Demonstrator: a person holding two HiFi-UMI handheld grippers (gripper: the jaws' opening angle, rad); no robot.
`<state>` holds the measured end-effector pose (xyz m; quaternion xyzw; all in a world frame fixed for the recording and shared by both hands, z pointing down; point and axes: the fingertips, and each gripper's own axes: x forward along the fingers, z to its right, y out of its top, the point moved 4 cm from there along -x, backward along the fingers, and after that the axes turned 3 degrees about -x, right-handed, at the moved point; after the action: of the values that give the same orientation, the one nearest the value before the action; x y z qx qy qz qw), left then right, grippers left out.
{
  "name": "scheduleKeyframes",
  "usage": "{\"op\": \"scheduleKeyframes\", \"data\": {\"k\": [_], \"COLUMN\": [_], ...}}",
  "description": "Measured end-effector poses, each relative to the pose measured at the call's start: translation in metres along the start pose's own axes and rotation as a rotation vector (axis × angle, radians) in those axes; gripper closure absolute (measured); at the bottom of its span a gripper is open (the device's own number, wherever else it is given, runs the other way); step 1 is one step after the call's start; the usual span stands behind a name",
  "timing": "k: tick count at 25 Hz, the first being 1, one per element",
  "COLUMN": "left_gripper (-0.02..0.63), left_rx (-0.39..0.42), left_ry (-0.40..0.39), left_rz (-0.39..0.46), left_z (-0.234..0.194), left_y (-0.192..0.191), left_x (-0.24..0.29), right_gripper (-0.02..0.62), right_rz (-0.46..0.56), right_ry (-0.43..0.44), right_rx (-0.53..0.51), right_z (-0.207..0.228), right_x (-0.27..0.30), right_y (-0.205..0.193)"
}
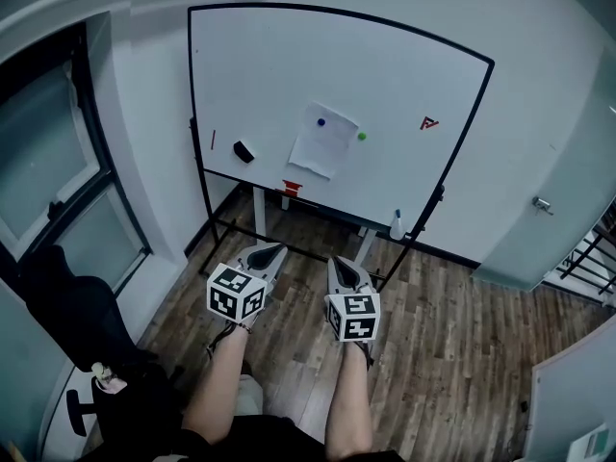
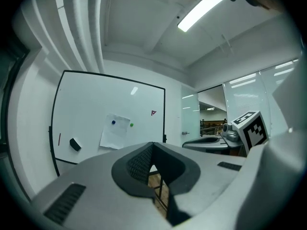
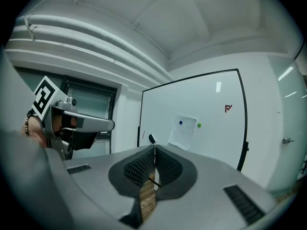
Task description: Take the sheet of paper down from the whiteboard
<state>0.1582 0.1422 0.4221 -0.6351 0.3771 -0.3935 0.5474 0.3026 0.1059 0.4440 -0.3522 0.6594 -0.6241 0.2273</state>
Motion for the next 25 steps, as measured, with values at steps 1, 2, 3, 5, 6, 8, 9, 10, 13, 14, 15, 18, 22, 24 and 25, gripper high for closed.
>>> {"op": "scheduleKeyframes", "data": {"k": [1,2,3,5,6,8,9,10,13,14,15,18,22,24,25], "left_gripper": [0.586,0.585,0.586,0.586,0.586,0.586,0.586,0.586,0.586,0.586,0.586,0.586,0.586,0.586,0.586], "left_rx": [0.01,0.015,0.015,0.01,0.01,0.012,0.013,0.014,0.01,0.008,0.008,0.015,0.021,0.015,0.012], "left_ry": [0.001,0.005,0.012,0.03,0.039,0.053,0.057,0.06,0.058,0.055,0.051,0.042,0.033,0.032,0.032], "left_rz": [-0.003,-0.001,0.005,0.018,0.024,0.032,0.035,0.036,0.038,0.041,0.045,0.057,0.059,0.057,0.056], "left_z": [-0.004,-0.009,-0.016,-0.031,-0.039,-0.057,-0.066,-0.076,-0.105,-0.114,-0.124,-0.155,-0.199,-0.222,-0.233], "left_y": [0.0,0.0,0.001,0.004,0.006,0.01,0.011,0.013,0.018,0.021,0.026,0.042,0.054,0.056,0.057], "left_x": [0.001,0.002,0.003,0.004,0.006,0.012,0.016,0.02,0.037,0.044,0.05,0.066,0.084,0.09,0.093], "right_gripper": [0.571,0.571,0.571,0.571,0.571,0.571,0.571,0.571,0.571,0.571,0.571,0.571,0.571,0.571,0.571], "right_rz": [-0.003,-0.006,-0.009,-0.018,-0.022,-0.023,-0.019,-0.015,-0.004,-0.003,-0.003,0.0,0.012,0.015,0.018], "right_ry": [-0.006,-0.013,-0.02,-0.035,-0.042,-0.051,-0.056,-0.061,-0.076,-0.077,-0.077,-0.079,-0.087,-0.097,-0.102], "right_rx": [0.007,0.018,0.032,0.05,0.054,0.061,0.066,0.069,0.066,0.061,0.055,0.038,0.041,0.044,0.046], "right_z": [0.002,0.005,0.009,0.02,0.026,0.038,0.043,0.048,0.06,0.062,0.064,0.066,0.066,0.066,0.066], "right_x": [0.002,0.004,0.006,0.012,0.017,0.027,0.033,0.04,0.069,0.08,0.092,0.129,0.174,0.195,0.206], "right_y": [-0.002,-0.005,-0.009,-0.014,-0.016,-0.014,-0.013,-0.01,-0.001,0.003,0.008,0.023,0.04,0.045,0.048]}}
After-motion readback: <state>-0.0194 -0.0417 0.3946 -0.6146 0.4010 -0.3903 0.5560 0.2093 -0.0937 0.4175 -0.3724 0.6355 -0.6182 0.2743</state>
